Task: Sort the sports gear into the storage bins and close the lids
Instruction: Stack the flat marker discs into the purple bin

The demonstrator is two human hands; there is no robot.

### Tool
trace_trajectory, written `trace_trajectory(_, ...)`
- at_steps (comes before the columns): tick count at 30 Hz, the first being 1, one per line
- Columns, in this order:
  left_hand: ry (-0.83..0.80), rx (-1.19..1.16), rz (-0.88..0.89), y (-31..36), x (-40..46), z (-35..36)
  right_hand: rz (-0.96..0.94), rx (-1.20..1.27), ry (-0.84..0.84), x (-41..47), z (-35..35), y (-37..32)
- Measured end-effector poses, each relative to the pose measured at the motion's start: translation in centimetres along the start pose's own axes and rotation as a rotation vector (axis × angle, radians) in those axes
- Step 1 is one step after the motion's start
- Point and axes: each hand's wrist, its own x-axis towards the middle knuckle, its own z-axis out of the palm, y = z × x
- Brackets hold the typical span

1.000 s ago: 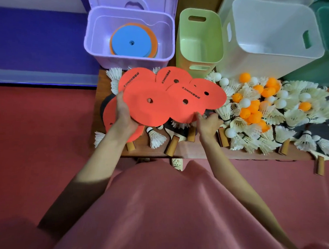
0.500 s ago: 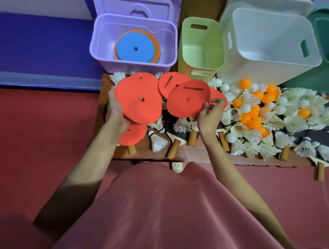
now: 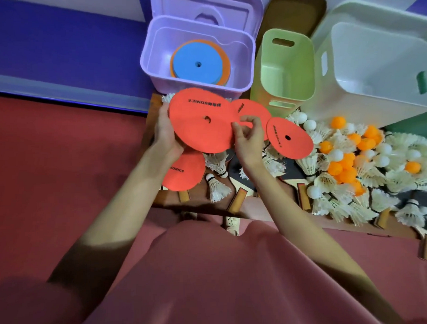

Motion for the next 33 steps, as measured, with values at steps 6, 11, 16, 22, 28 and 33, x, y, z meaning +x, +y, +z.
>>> trace_trajectory(6,-0.041,-0.009,0.002,1.2,1.8,0.0,-0.075,-0.186,0.089,2.5,2.4,0.5)
trace_trajectory(11,-0.062,-0.036,-0.029,1.9,4.2,-0.4,-0.096,-0.292,0.096,4.8,4.1,0.2)
trace_trajectory(16,-0.015,-0.048,-0.052,4.5,7.0,1.0,-0.041,-0.399,-0.04,8.2,5.5,-0.9)
trace_trajectory(22,0.063,0.273,-0.016,7.7,12.0,2.5,0.012,-0.476,-0.043,15.4,7.2,-2.4)
trace_trajectory(28,0.145,0.725,0.076,9.5,19.1,2.4,0.026,-0.591,0.001,21.0,9.1,-3.0)
trace_trajectory(33,0.103,1.149,0.191,10.2,21.6,2.9,0.034,-0.707,0.0,23.8,10.5,-2.8)
